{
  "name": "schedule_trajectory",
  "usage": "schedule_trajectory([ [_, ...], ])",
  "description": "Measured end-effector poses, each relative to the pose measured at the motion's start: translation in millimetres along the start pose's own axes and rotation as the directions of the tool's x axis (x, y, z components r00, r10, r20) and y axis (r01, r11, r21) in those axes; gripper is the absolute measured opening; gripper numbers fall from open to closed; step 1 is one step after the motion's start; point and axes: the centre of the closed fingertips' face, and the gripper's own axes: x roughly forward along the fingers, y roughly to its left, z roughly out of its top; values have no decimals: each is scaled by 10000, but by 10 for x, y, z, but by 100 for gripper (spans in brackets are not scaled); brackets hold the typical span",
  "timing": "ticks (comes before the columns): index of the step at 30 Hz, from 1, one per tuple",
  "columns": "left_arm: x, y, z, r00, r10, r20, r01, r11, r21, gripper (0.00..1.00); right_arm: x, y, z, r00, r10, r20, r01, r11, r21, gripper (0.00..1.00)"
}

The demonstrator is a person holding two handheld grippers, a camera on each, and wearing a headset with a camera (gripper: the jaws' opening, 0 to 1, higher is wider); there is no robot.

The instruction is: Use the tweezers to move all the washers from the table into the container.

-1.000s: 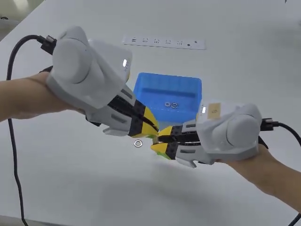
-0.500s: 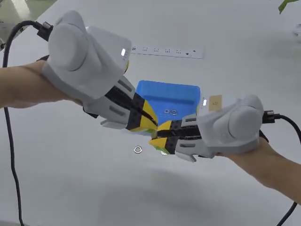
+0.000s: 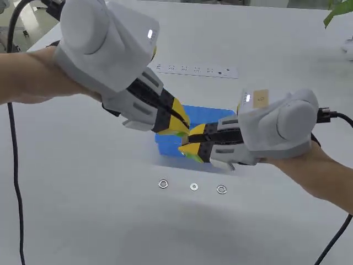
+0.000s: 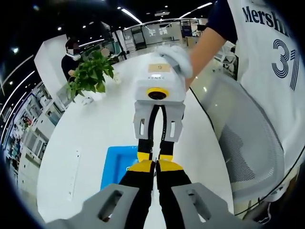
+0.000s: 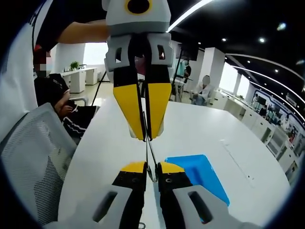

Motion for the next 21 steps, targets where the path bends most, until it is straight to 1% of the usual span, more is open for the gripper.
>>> schedule_trajectory([
  [5, -14, 90, 27, 10000, 67, -2, -67, 9999, 119, 6, -11, -81, 40, 9999, -119, 82, 120, 9999, -41, 10],
  [9, -6, 158, 43, 9999, 80, 84, -81, 9999, 78, 6, -23, -149, 54, 9997, -225, 108, 226, 9997, -79, 10],
  [18, 53, 293, 20, 9999, 80, 139, -81, 9999, 90, 6, -12, -287, 10, 9992, -390, 59, 391, 9992, -67, 10],
  [21, 74, 349, 12, 9998, 105, 138, -106, 9999, 117, 6, 2, -372, -19, 9989, -464, 98, 464, 9989, 16, 10],
])
